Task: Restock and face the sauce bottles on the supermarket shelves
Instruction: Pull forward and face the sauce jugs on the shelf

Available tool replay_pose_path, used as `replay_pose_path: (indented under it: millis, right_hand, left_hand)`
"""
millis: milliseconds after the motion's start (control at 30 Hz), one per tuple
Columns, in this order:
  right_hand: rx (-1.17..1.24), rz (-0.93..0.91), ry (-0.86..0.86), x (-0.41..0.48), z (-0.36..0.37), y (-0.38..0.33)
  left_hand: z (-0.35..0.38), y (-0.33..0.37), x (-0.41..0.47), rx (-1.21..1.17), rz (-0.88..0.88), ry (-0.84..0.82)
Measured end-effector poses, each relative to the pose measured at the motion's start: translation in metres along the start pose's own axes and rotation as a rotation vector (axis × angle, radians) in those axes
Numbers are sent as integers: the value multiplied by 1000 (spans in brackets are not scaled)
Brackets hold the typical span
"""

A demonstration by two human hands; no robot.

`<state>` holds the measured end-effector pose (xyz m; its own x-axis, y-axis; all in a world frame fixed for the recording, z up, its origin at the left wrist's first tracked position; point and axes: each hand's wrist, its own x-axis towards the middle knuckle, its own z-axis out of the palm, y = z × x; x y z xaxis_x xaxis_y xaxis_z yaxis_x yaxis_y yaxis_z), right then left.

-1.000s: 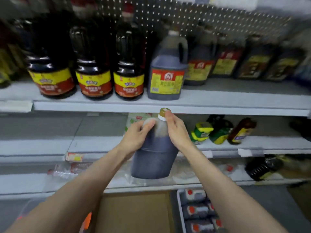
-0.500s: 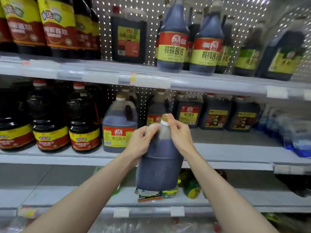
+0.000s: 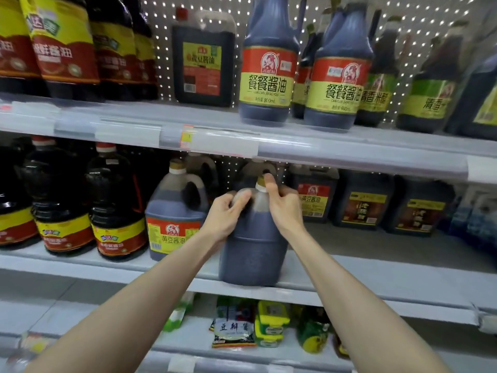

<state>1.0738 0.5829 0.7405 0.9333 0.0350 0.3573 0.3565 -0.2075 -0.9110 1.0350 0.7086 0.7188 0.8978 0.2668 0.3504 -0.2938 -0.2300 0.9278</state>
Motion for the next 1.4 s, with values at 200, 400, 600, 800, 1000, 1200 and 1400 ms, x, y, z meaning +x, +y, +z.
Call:
replay_pose_path:
  millis: [200,400,600,800,1000,1200,1400]
  right_hand:
    - [18,73,-9,11,9,4]
    - [-3,77,-10,9,14,7]
    - [-52,25,-86,-21,7,18]
    - [-227,220,-131,-80,8,21]
    - [-117,367,-152,-90,33,12]
    - [-28,342,-89,-81,31,24]
    - [115,382,-77,-60,16,25]
  left_hand:
    - [-2,-21,19,-25,-37,-3]
    - [-5,-21,21,-54,-26,-32]
    - [-11,-27,11,-100,-118,-78]
    - [-24,-41,-4,-124,-297,-225]
    - [-34,-33,-15,-167,-344,-306]
    - [-39,-39,-20,-70,-296,-341]
    - [-29,-37,-45,96,-161,-261]
